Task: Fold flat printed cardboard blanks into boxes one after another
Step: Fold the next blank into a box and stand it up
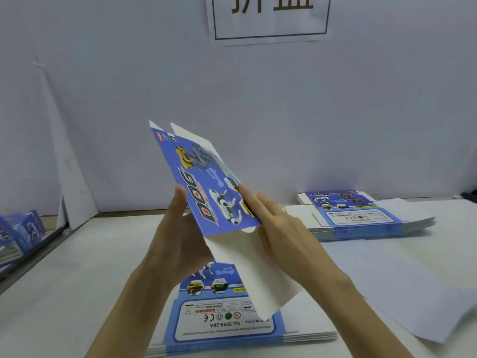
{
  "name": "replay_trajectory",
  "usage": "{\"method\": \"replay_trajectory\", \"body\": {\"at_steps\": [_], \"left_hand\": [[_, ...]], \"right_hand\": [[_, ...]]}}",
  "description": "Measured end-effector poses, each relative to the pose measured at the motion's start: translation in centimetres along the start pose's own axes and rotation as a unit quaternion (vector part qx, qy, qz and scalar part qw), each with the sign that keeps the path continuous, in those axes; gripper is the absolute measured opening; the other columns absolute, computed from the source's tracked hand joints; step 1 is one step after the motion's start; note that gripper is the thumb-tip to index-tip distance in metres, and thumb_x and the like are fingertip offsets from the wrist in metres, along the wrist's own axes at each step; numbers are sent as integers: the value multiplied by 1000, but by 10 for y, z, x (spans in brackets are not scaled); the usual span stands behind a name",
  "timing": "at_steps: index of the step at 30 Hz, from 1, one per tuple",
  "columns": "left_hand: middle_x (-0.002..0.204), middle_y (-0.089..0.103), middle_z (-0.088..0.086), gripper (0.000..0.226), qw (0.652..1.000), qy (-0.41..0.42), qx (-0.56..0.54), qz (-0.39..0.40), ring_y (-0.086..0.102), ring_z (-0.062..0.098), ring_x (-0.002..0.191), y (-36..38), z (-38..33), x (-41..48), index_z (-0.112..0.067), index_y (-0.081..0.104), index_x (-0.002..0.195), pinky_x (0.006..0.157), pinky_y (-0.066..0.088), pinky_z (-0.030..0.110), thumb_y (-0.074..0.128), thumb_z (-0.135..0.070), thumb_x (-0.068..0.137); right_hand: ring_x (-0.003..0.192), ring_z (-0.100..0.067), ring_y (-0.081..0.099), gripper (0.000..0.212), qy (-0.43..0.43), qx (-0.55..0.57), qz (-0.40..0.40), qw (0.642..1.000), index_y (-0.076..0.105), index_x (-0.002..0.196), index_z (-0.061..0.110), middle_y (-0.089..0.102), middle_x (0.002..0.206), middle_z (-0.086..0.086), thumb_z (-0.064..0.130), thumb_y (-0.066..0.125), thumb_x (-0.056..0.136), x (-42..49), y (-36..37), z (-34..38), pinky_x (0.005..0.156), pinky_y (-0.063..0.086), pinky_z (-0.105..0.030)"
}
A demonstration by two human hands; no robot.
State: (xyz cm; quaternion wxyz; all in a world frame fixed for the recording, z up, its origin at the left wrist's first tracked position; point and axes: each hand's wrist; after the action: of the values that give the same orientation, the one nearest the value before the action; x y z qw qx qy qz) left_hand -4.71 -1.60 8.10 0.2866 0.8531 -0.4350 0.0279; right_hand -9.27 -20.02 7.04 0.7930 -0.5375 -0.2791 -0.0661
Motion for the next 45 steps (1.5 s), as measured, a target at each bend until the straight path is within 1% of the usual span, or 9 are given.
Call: {"method": "replay_trajectory", "body": {"at_steps": [8,11,15,21,23,25,28,33,45], "left_hand": [[144,44,18,62,995,40,-9,96,40,36,133,8,-9,-1,-7,37,145,111,28,50,54,-39,95],[142,42,28,47,996,74,-44,18,39,42,133,6,-24,-11,3,38,141,111,28,51,38,-22,102],[109,72,6,62,992,56,62,-91,71,24,95,-6,-8,-8,-25,75,104,74,58,36,89,-49,49],[91,75,6,94,978,56,173,-102,73,23,79,-11,-16,-10,-12,55,112,62,58,31,93,-50,35],[97,74,8,92,974,25,212,-77,72,26,86,-8,-12,-7,-12,55,114,66,58,33,93,-47,38],[104,72,9,97,966,2,235,-104,71,29,91,-3,-6,-4,-15,54,117,69,59,37,94,-49,35],[103,73,8,99,951,3,240,-196,72,28,89,-5,-2,-2,-18,57,115,66,60,37,94,-50,29],[91,75,4,47,931,37,225,-286,73,22,77,-14,-3,-2,-18,64,101,55,58,30,77,-29,57],[89,75,4,35,906,86,269,-316,73,24,75,-17,2,1,-18,60,102,58,61,35,67,-32,71]], "right_hand": [[99,-40,62,77,-41,30,-52,997,-3,142,47,31,153,6,4,43,97,-3,-7,5,79,50,-48],[107,-24,61,76,-47,74,-91,992,4,141,52,36,148,9,6,47,98,-3,-9,5,78,54,-45],[120,0,49,73,-43,195,-71,977,18,142,55,38,137,26,6,46,94,-2,-15,-1,78,58,-33],[121,-17,58,80,94,593,60,797,34,143,43,54,140,7,43,56,66,2,-33,-6,102,43,-42],[114,-22,63,69,100,575,45,811,46,139,29,64,128,1,56,54,76,3,-32,-2,99,48,-45],[85,-19,73,33,118,559,26,820,70,101,30,75,96,-3,55,55,84,2,-32,4,71,59,-31],[53,-16,69,32,167,579,6,798,70,58,26,71,62,-4,50,60,78,1,-37,1,44,50,-20],[44,-11,63,27,200,537,-87,815,66,68,9,70,59,-7,31,63,84,2,-33,-9,39,42,-14],[57,-6,68,24,211,498,-92,836,68,83,6,73,65,0,30,68,82,3,-34,-11,48,45,-11]]}}
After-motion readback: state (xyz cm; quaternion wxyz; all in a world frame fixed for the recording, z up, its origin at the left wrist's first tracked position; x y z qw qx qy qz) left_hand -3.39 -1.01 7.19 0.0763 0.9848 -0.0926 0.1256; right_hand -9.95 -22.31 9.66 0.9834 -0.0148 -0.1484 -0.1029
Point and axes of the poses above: each hand's wrist, its own x-axis towards the middle knuckle, its own y-axis out of the palm, z = x × y
